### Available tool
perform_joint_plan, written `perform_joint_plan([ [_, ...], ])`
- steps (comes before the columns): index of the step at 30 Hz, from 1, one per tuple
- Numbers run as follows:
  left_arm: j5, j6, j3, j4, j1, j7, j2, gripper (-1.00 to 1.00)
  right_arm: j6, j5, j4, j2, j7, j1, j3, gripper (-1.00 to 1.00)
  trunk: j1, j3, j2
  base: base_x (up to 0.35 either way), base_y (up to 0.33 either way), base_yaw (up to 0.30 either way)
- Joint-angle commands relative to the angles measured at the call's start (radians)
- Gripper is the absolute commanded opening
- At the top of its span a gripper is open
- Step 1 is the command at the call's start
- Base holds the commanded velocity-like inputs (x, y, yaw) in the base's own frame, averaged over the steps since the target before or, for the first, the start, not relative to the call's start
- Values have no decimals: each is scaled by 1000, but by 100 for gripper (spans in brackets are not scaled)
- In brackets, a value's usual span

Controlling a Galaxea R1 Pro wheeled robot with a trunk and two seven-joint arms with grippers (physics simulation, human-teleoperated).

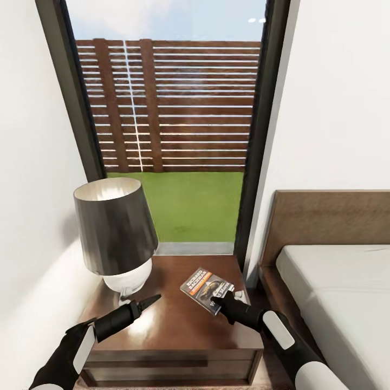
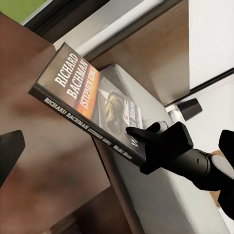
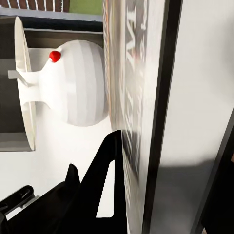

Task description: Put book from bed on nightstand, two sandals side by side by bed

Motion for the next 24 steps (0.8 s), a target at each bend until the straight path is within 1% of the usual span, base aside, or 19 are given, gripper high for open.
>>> perform_joint_plan([
  [1,4,9,0,0,-1,-2,0,100,2,1,0,0,3,-1,0,-100,0,-1,0,126,0,0],
  [5,4,8,0,0,-1,-2,0,100,2,1,0,0,3,-1,0,-100,0,-1,0,200,0,0],
  [12,4,8,0,0,-1,-2,0,100,2,1,0,0,3,-1,0,-100,0,-1,0,56,0,0],
  [19,2,8,-1,1,0,-1,0,100,2,1,0,0,3,-1,0,-100,0,-1,0,220,0,0],
  [24,2,8,-1,1,-1,-1,-1,100,2,1,0,0,3,-1,0,-100,0,-1,0,38,0,0],
])
